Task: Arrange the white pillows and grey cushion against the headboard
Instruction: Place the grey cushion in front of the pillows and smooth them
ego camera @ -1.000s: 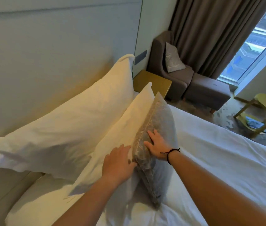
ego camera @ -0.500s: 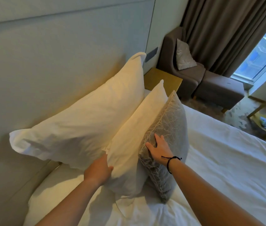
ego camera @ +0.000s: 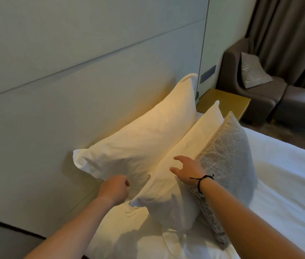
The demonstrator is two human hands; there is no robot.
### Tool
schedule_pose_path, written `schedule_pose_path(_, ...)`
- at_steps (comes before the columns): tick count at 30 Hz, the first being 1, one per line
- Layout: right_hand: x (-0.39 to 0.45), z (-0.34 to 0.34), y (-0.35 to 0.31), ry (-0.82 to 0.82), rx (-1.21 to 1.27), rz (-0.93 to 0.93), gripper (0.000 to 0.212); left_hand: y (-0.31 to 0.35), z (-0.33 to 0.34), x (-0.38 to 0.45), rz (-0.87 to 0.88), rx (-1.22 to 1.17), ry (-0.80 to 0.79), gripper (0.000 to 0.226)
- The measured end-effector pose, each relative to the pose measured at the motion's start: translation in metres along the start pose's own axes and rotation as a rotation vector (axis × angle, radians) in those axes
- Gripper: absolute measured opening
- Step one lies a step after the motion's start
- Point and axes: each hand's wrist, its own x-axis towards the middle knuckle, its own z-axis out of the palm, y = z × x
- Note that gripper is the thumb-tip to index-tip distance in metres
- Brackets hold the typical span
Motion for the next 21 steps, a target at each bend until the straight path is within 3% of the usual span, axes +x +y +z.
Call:
schedule_pose_path(6, 0.033, -0.012, -0.017, 0.006, -0.040, -0.047, 0.043, -0.020, -0.045, 0.037, -0.006, -0.174, 0.231, 0.012)
schedule_pose_path(11, 0.077, 0.010, -0.042, 0.013, -0.039, -0.051, 0.039, -0.076, -0.075, 0.087, -0.093, -0.172, 0.335, 0.033)
schedule_pose_path(16, 0.137, 0.052, -0.094, 0.012, -0.057, -0.106, 0.041, -0.122, -0.072, 0.123, -0.021, -0.015, 0.300, 0.036)
schedule_pose_path(21, 0.197, 0.079, -0.171, -0.019, -0.301, -0.366, 0.050, -0.151, -0.065, 0.131, 0.056, -0.063, 0.199, 0.045)
